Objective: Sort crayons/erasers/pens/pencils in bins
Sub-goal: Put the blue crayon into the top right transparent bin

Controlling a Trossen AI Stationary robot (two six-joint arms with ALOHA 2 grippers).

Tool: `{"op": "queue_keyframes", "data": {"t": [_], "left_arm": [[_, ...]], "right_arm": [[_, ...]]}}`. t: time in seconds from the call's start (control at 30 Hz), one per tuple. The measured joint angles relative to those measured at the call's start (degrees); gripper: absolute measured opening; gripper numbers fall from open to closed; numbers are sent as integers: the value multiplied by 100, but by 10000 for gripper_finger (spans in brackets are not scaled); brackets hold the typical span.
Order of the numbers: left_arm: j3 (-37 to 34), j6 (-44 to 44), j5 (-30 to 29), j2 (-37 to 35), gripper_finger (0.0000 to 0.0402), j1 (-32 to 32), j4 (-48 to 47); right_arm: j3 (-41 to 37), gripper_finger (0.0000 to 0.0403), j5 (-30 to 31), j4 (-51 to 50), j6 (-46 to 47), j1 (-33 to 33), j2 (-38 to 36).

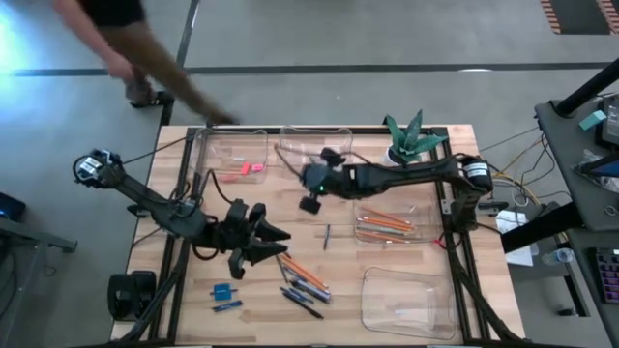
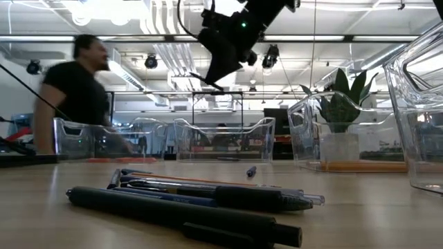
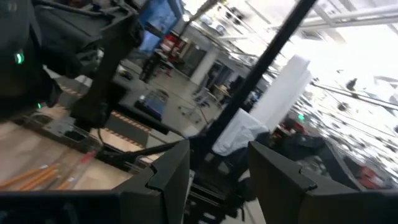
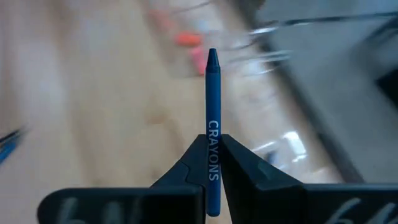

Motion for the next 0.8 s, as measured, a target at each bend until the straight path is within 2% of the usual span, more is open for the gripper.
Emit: {"op": "queue_keyframes", "data": {"t": [0.23,0.4,0.6,0.8], "left_arm": [[2,-32,-678,298,148,1,190],[2,1,-873,496,148,52,615],[11,42,-1089,506,148,149,641],[13,817,-1112,393,148,276,855]], "right_arm": [[-26,22,50,19,253,-698,254],[-26,22,-36,-81,482,-1115,423],[-25,23,-377,-56,689,-1529,628],[-52,23,-609,-76,848,-1747,878]]}}
